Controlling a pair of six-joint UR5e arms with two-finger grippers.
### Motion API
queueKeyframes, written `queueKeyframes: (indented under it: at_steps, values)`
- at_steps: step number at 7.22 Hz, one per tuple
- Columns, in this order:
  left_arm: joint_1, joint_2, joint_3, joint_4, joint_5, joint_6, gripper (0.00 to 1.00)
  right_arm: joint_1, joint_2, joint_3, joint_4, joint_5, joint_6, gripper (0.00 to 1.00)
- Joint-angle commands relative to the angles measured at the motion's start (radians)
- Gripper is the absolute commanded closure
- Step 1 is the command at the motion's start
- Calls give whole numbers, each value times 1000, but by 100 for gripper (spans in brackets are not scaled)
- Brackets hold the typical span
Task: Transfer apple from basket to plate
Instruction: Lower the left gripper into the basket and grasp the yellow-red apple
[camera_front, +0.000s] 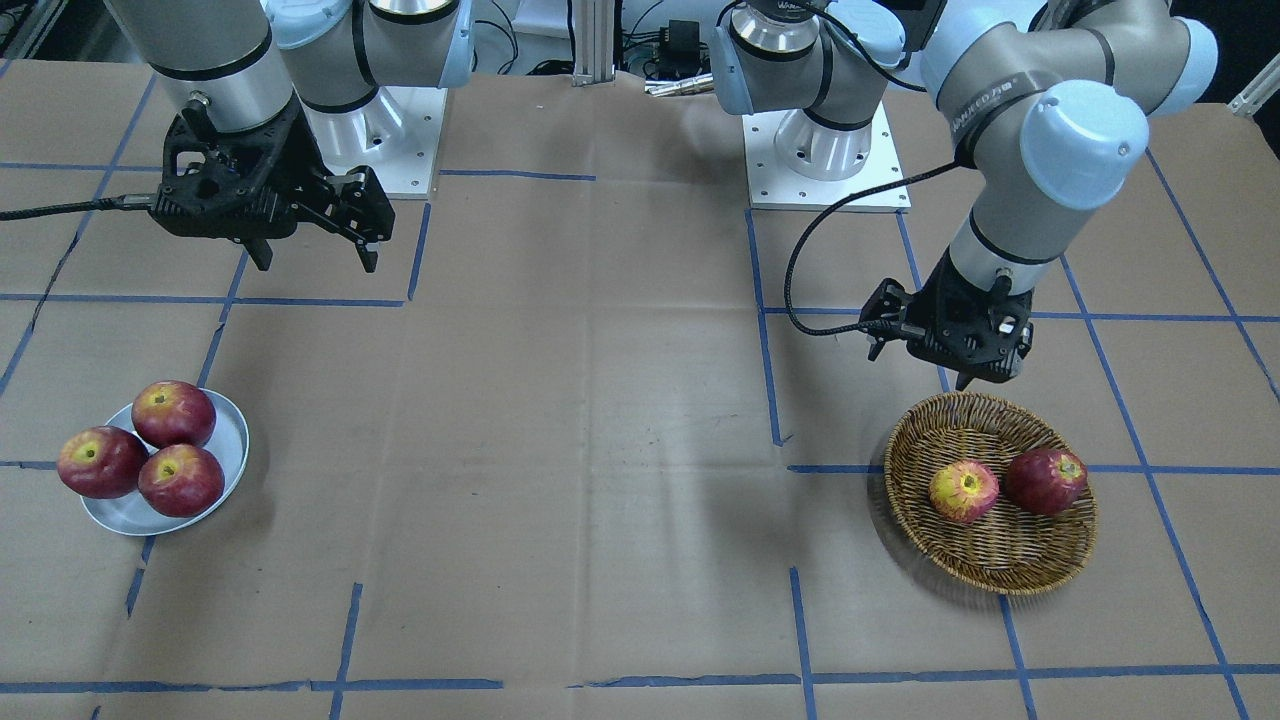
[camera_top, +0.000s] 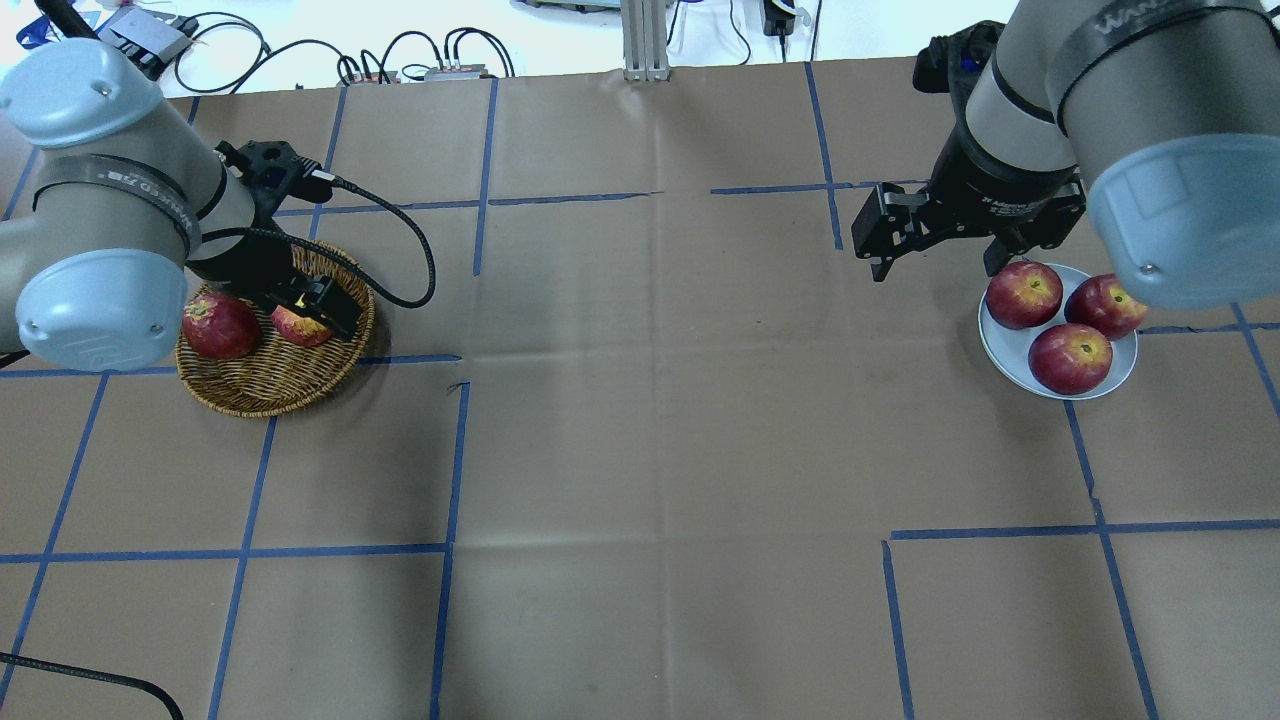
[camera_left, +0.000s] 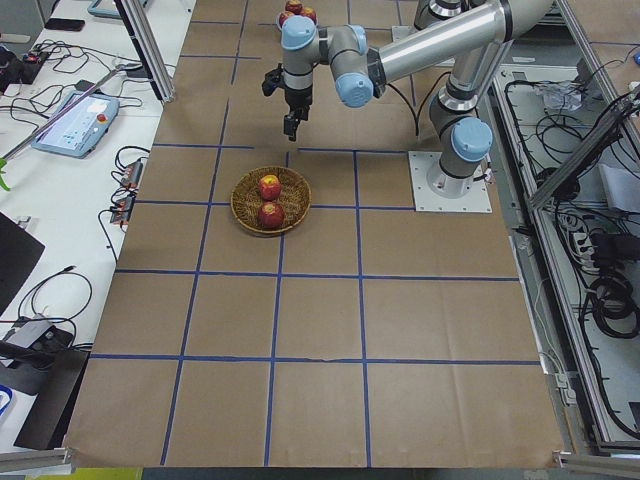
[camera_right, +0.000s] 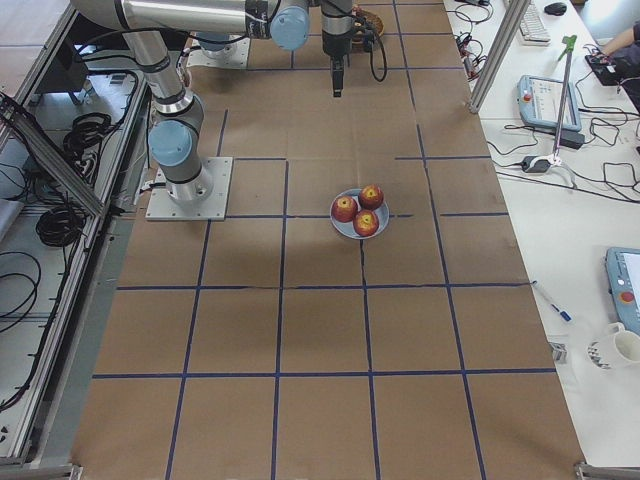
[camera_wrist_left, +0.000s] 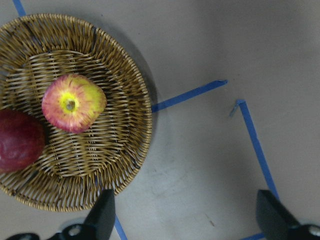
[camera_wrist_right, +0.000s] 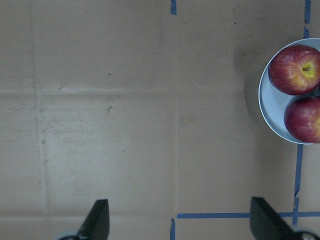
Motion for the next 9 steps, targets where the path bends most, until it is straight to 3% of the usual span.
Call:
queueKeyframes:
  at_steps: [1, 5, 9]
  values:
    - [45, -109, -8, 142, 47, 165, 1, 0, 0, -1, 0, 0, 0, 0]
    - [107, -243, 6, 273, 47, 308, 1, 0, 0, -1, 0, 0, 0, 0]
    - [115, -294, 47, 279, 47, 318, 1, 0, 0, -1, 0, -1, 0, 0]
